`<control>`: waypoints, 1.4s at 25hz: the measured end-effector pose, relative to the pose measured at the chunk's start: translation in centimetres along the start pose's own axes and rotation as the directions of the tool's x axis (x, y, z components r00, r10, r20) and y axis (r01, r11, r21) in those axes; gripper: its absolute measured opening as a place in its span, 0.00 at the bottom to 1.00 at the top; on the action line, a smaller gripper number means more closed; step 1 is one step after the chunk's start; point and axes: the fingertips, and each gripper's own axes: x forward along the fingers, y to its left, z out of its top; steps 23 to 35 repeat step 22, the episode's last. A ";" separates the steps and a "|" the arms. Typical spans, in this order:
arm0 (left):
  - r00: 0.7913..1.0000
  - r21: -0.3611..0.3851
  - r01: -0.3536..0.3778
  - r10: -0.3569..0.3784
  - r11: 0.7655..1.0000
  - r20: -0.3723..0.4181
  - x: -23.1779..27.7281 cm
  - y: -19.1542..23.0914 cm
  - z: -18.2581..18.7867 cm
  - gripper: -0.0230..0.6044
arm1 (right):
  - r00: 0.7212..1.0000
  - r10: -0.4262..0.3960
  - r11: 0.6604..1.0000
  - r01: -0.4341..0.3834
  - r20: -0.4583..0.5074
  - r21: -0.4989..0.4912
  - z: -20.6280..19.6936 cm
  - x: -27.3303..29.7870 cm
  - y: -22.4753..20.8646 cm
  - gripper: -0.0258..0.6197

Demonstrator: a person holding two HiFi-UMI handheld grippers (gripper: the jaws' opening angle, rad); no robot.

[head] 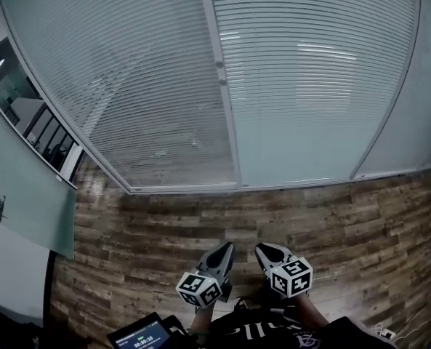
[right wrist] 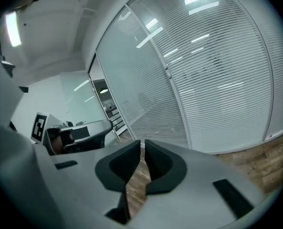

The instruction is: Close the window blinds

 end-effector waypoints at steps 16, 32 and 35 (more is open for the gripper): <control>0.993 0.010 0.106 -0.105 0.994 -0.050 -8.8 -2.3 -2.9 0.04 | 0.996 -0.086 0.996 0.086 0.037 0.011 -5.6 -4.3 7.5 0.10; 0.990 0.041 0.119 -0.116 0.992 -0.076 -10.0 -2.9 -3.7 0.04 | 0.994 -0.105 0.994 0.105 0.043 0.010 -6.5 -5.2 8.3 0.10; 0.990 0.041 0.119 -0.116 0.992 -0.076 -10.0 -2.9 -3.7 0.04 | 0.994 -0.105 0.994 0.105 0.043 0.010 -6.5 -5.2 8.3 0.10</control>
